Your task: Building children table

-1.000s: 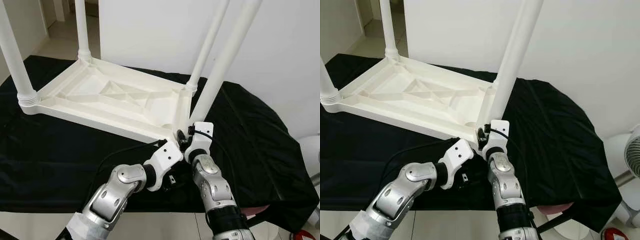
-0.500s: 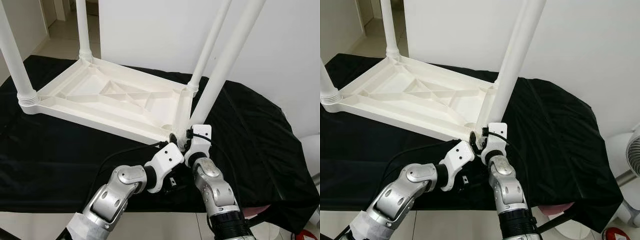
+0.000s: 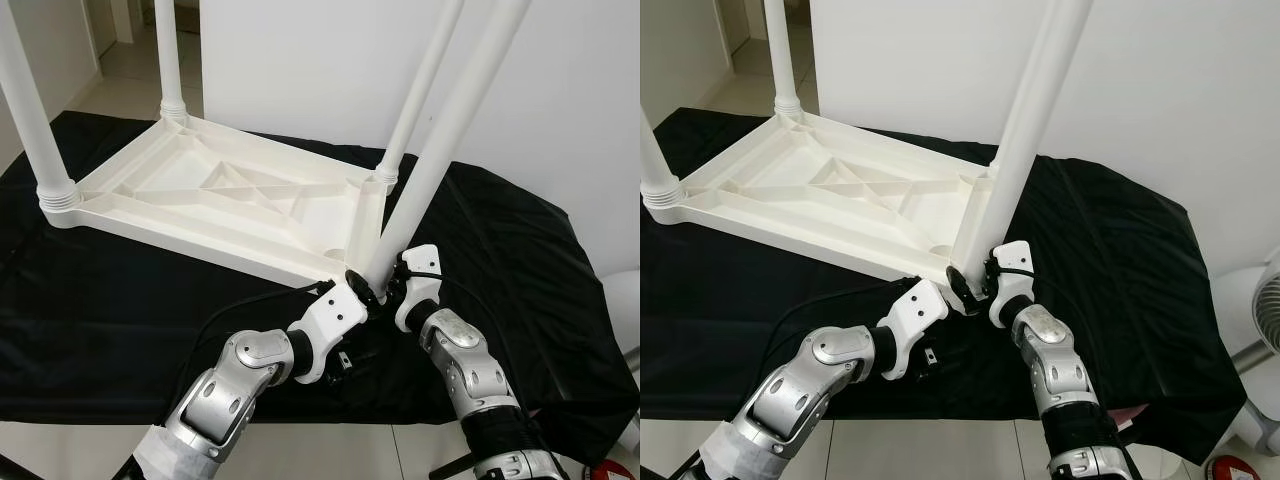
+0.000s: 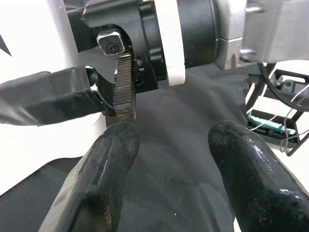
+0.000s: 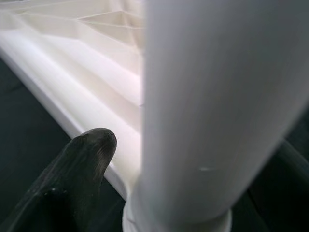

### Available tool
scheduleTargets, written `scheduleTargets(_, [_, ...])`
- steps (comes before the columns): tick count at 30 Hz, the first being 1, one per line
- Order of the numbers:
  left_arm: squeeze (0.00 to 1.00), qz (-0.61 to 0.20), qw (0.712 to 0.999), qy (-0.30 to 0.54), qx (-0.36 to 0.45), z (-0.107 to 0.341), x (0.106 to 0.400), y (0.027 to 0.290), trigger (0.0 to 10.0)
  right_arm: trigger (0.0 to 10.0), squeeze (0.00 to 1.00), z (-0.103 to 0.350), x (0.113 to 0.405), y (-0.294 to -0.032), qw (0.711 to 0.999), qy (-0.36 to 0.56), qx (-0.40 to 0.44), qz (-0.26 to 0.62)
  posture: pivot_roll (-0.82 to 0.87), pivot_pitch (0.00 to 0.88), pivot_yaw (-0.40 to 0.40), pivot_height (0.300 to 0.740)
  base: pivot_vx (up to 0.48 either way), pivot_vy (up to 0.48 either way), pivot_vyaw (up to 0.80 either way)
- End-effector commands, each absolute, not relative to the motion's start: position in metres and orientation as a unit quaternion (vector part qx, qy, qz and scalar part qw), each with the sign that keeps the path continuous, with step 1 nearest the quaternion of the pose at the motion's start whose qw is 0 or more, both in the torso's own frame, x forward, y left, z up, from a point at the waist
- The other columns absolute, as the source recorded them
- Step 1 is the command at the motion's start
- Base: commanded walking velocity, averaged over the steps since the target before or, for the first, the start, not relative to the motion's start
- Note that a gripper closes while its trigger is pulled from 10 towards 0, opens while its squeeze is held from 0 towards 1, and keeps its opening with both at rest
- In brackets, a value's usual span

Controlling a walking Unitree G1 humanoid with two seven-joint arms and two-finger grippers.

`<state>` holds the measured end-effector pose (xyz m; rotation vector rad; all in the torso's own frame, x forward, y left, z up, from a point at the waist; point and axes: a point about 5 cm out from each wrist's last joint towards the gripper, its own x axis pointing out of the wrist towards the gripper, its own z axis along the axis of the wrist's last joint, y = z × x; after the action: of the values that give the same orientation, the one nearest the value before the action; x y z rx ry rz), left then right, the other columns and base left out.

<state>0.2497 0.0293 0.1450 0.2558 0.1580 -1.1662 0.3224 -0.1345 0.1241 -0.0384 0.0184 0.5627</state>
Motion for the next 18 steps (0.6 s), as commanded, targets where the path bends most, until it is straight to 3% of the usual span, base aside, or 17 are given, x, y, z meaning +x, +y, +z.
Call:
scheduleTargets(1, [0.00, -0.545, 0.827, 0.068, 0.121, 0.148, 0.250, 0.026, 10.0, 10.0, 0.00, 0.121, 0.325, -0.138, 0.948, 0.012, -0.034, 0.315, 0.03, 0.000, -0.150, 0.740, 0.000, 0.000, 0.00])
scheduleTargets(5, [0.00, -0.544, 0.827, 0.067, 0.122, 0.149, 0.251, 0.026, 10.0, 10.0, 0.00, 0.118, 0.332, -0.136, 0.927, 0.021, -0.043, 0.373, 0.04, 0.000, -0.148, 0.740, 0.000, 0.000, 0.00])
scheduleTargets(11, [0.00, -0.544, 0.827, 0.065, 0.125, 0.150, 0.252, 0.026, 10.0, 10.0, 0.00, 0.114, 0.339, -0.134, 0.922, 0.030, -0.061, 0.381, 0.05, 0.000, -0.152, 0.740, 0.000, 0.000, 0.00])
scheduleTargets(12, [0.00, -0.544, 0.827, 0.065, 0.125, 0.150, 0.252, 0.026, 10.0, 9.6, 0.00, 0.112, 0.340, -0.134, 0.921, 0.032, -0.060, 0.384, 0.05, 0.000, -0.155, 0.740, 0.000, 0.000, 0.00])
scheduleTargets(13, [0.00, -0.543, 0.828, 0.064, 0.126, 0.150, 0.252, 0.027, 10.0, 7.9, 0.00, 0.110, 0.341, -0.134, 0.921, 0.038, -0.059, 0.384, 0.06, 0.000, -0.156, 0.740, 0.000, 0.000, 0.00])
scheduleTargets(14, [0.00, -0.543, 0.828, 0.064, 0.126, 0.150, 0.252, 0.027, 10.0, 7.9, 0.00, 0.110, 0.341, -0.134, 0.921, 0.038, -0.059, 0.384, 0.06, 0.000, -0.156, 0.740, 0.000, 0.000, 0.00])
scheduleTargets(15, [0.00, -0.542, 0.828, 0.064, 0.127, 0.151, 0.253, 0.027, 10.0, 4.0, 0.00, 0.108, 0.342, -0.134, 0.920, 0.044, -0.057, 0.384, 0.06, 0.000, -0.157, 0.740, 0.000, 0.000, 0.00])
scheduleTargets(16, [0.00, -0.542, 0.828, 0.064, 0.127, 0.151, 0.253, 0.028, 10.0, 3.6, 0.00, 0.106, 0.342, -0.134, 0.920, 0.047, -0.055, 0.386, 0.06, 0.000, -0.157, 0.740, 0.000, 0.000, 0.00])
scheduleTargets(18, [0.00, -0.541, 0.829, 0.064, 0.128, 0.151, 0.253, 0.029, 10.0, 0.0, 0.00, 0.102, 0.342, -0.135, 0.917, 0.051, -0.053, 0.391, 0.06, 0.000, -0.156, 0.740, 0.000, 0.000, 0.00])
